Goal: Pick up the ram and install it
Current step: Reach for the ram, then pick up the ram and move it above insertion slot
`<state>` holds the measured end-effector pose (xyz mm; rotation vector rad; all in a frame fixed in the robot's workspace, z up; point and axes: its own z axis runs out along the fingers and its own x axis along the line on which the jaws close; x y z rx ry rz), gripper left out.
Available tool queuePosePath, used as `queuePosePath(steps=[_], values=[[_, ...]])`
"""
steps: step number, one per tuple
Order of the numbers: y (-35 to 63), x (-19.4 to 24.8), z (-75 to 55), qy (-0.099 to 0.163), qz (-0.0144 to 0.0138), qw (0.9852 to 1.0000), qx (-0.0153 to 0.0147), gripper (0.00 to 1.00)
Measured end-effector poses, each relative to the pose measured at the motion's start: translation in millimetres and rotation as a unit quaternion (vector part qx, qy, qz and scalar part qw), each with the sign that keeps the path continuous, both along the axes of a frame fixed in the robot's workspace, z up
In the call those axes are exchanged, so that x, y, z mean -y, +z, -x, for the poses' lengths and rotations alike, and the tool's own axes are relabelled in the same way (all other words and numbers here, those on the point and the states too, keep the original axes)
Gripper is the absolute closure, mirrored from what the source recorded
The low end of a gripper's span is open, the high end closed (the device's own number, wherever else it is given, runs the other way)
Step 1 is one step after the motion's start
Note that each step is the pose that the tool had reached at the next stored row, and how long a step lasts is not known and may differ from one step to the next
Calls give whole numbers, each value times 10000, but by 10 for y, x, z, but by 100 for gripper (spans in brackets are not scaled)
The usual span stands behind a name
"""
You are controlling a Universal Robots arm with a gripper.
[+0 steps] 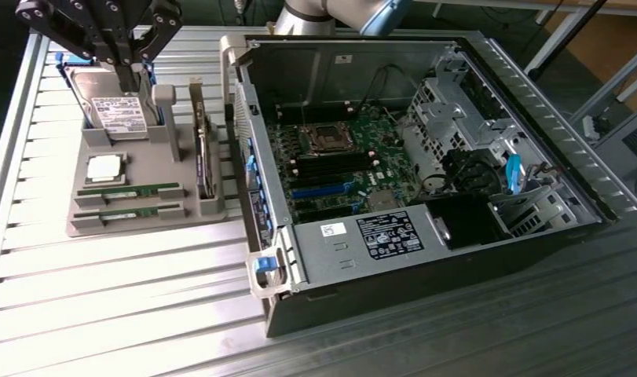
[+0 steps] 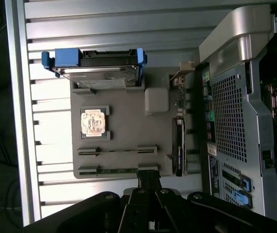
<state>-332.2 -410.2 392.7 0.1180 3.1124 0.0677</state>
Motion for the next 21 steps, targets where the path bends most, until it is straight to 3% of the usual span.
queuePosePath(steps=[8, 21], values=[[-2, 109, 0, 0, 0, 10000, 0, 91], [-3, 125, 0, 0, 0, 10000, 0, 91]])
